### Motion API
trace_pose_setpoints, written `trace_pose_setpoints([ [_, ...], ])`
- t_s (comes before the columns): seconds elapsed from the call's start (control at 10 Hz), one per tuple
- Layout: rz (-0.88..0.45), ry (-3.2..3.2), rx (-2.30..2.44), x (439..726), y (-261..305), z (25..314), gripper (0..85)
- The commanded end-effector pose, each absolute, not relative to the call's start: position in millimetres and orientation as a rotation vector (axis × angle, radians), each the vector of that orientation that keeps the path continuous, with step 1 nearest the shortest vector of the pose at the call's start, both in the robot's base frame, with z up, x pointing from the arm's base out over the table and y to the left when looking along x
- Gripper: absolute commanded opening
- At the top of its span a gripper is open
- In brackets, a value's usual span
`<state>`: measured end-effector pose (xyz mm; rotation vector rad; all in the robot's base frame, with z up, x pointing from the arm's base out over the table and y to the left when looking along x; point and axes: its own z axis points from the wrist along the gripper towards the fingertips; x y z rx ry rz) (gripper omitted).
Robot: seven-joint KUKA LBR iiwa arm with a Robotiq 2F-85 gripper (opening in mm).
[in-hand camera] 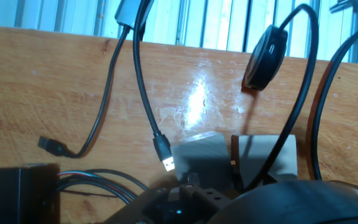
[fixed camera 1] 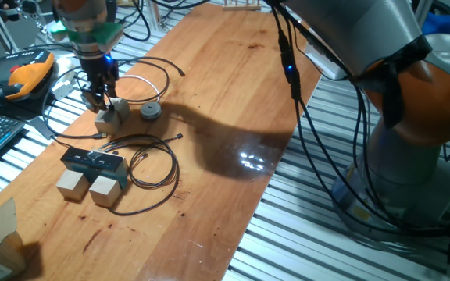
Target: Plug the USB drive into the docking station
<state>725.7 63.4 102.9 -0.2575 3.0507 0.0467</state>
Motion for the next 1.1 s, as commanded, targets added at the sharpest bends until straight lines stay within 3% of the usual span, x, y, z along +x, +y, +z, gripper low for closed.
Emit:
trace_pose_setpoints([
  [0.0,0.044,3.049,-0.271,725.8,63.6,102.8,51.0],
  [0.2,0.064,3.06,-0.288,725.8,63.6,102.8,51.0],
  [0.3,0.069,3.077,-0.286,725.8,63.6,102.8,34.0],
  [0.9,0.006,3.057,-0.301,727.6,61.8,92.4,34.0],
  [1.0,0.005,3.047,-0.305,728.5,61.7,88.3,51.0],
])
